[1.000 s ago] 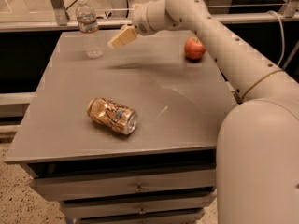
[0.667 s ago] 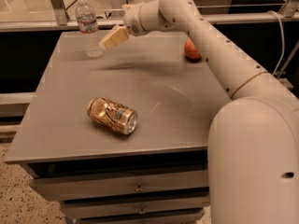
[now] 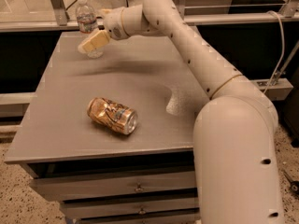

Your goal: Pick water bottle

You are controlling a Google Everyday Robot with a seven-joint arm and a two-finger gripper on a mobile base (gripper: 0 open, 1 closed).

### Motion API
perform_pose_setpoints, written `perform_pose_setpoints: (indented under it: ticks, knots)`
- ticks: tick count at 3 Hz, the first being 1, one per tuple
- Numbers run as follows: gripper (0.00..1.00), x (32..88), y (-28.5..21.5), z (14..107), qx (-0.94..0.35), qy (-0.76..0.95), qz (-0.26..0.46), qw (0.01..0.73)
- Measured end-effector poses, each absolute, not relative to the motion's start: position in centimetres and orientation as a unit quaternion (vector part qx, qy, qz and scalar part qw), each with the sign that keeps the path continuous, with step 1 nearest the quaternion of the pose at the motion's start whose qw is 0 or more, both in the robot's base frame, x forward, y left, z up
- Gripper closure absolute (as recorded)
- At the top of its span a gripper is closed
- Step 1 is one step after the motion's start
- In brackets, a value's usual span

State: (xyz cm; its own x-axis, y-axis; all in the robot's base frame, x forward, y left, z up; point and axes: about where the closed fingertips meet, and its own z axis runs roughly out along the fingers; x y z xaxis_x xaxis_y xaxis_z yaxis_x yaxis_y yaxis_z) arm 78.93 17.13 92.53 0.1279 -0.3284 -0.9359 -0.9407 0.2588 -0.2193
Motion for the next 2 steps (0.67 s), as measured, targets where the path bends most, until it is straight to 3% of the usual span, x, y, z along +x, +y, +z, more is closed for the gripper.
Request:
perform_pose_setpoints:
  ticks: [1,2]
  knots:
    - [0.16,78.78,19.07,91.94,-0.522,0.594,0.31,0.527]
    - [0.39,79.52,19.52,91.61,-0.501,0.606,0.305,0.538]
